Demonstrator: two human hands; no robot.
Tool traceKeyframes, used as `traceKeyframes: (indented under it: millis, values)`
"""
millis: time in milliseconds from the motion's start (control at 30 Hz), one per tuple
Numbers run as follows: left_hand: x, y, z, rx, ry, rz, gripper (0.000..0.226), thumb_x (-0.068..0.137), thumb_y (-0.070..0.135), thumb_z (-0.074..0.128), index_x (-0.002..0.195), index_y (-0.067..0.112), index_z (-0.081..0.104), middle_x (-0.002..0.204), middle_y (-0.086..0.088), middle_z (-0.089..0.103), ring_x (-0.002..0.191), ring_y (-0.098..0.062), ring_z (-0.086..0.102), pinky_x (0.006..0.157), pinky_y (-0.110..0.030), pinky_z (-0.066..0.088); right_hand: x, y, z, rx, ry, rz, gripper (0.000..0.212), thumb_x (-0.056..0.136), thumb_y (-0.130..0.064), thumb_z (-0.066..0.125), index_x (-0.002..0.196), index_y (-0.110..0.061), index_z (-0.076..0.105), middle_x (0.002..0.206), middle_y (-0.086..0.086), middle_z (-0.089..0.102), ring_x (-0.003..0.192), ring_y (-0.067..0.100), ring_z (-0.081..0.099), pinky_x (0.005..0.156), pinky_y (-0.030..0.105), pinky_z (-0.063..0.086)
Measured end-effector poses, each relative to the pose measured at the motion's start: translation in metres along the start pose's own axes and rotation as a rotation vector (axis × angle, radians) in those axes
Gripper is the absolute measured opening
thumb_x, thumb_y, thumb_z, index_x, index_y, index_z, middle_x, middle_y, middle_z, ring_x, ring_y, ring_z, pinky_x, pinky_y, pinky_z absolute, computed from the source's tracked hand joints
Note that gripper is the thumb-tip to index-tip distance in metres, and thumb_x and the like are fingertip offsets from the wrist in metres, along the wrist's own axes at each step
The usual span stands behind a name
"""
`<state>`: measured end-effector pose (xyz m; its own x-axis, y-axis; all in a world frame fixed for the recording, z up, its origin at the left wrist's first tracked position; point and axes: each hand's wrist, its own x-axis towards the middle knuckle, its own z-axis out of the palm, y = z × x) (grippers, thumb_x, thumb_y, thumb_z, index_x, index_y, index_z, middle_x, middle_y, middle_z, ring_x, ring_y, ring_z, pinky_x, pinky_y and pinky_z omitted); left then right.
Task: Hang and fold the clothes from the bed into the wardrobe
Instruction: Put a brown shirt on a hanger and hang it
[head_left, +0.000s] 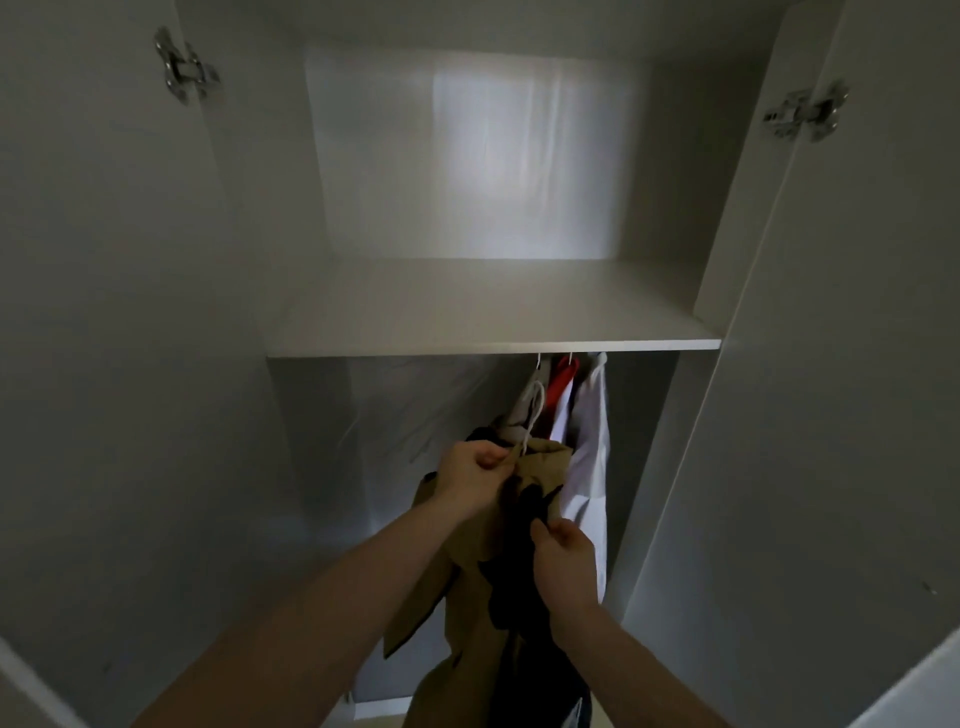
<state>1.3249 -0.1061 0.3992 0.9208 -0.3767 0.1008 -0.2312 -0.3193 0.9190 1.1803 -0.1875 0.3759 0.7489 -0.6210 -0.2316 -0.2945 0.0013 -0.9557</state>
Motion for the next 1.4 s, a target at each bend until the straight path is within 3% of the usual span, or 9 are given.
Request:
traceKeyframes:
  millis: [100,200,333,567,800,900,1033,1200,1400]
  values:
    - [0.038,-0.008,-0.002,0.044,-0.041,-0.007,0.011,0.093,0.031,0.076,0.083,0.027,0.080,0.078,0.012,0.076,0.079,-0.005,0.072,0.077,-0.024,0.057,0.038,-0.004,0.019,0.047,-0.020,0.055,0.024,0.103,-0.022,0.051,0.096,-0.006,0.069,0.092,0.023,0.067,0.082,0.031,0.065,0.076,0.042,0.053]
    - [0.071,-0.016,-0.005,0.053,-0.026,-0.047,0.010,0.092,0.030,0.076,0.088,0.022,0.080,0.081,0.010,0.074,0.082,-0.008,0.070,0.082,-0.026,0.057,0.072,-0.007,0.031,0.044,-0.046,0.094,0.022,0.104,-0.029,0.052,0.103,-0.013,0.068,0.099,0.015,0.069,0.094,0.029,0.068,0.092,0.048,0.056]
    - [0.107,-0.029,-0.011,0.098,-0.001,-0.088,0.014,0.094,0.036,0.074,0.093,0.023,0.080,0.093,0.005,0.077,0.091,-0.011,0.071,0.090,-0.031,0.057,0.115,-0.014,0.047,0.051,-0.100,0.015,0.013,0.095,-0.031,0.060,0.094,-0.020,0.066,0.090,0.004,0.071,0.073,0.013,0.065,0.064,0.028,0.051]
    - [0.160,-0.048,-0.016,0.078,0.035,-0.122,0.015,0.091,0.028,0.078,0.101,0.017,0.080,0.103,0.001,0.076,0.093,-0.011,0.069,0.092,-0.024,0.054,0.164,-0.027,0.066,0.014,-0.113,0.013,0.011,0.097,-0.030,0.059,0.087,-0.025,0.062,0.085,-0.003,0.067,0.071,0.009,0.061,0.062,0.025,0.047]
    - [0.195,-0.042,0.040,0.042,-0.253,-0.067,0.004,0.090,0.035,0.078,0.092,0.032,0.078,0.099,0.009,0.077,0.088,-0.002,0.069,0.080,-0.015,0.054,0.185,-0.010,0.029,0.058,0.089,0.134,0.023,0.102,-0.019,0.054,0.085,-0.010,0.068,0.086,0.015,0.069,0.087,0.036,0.069,0.083,0.046,0.057]
    - [0.201,-0.040,0.065,0.040,-0.381,-0.025,0.015,0.091,0.034,0.077,0.102,0.026,0.080,0.096,0.014,0.077,0.089,-0.002,0.070,0.078,-0.016,0.052,0.177,-0.003,0.014,0.165,0.210,0.188,0.021,0.100,-0.017,0.057,0.083,-0.016,0.070,0.088,0.017,0.071,0.085,0.037,0.071,0.079,0.050,0.060]
    - [0.205,-0.039,0.080,0.040,-0.505,0.024,0.019,0.090,0.037,0.078,0.105,0.026,0.081,0.094,0.017,0.077,0.090,0.004,0.070,0.078,-0.011,0.050,0.166,0.002,0.010,0.229,0.299,0.215,0.014,0.099,-0.022,0.058,0.091,-0.018,0.069,0.088,0.015,0.071,0.081,0.033,0.071,0.061,0.035,0.055]
    - [0.210,-0.048,0.059,0.070,-0.492,0.022,0.005,0.088,0.042,0.078,0.083,0.041,0.077,0.085,0.023,0.076,0.087,0.003,0.071,0.073,-0.011,0.050,0.163,0.004,0.021,0.157,0.200,0.189,0.016,0.100,-0.032,0.059,0.108,-0.027,0.072,0.102,0.006,0.074,0.097,0.031,0.071,0.089,0.053,0.060]
    - [0.225,-0.065,0.004,0.050,-0.391,-0.030,0.005,0.088,0.041,0.078,0.084,0.039,0.077,0.080,0.024,0.075,0.074,0.007,0.069,0.057,-0.007,0.048,0.173,-0.012,0.058,0.188,0.027,0.221,0.021,0.102,-0.033,0.056,0.121,-0.032,0.067,0.120,-0.001,0.067,0.106,0.024,0.067,0.090,0.043,0.061]
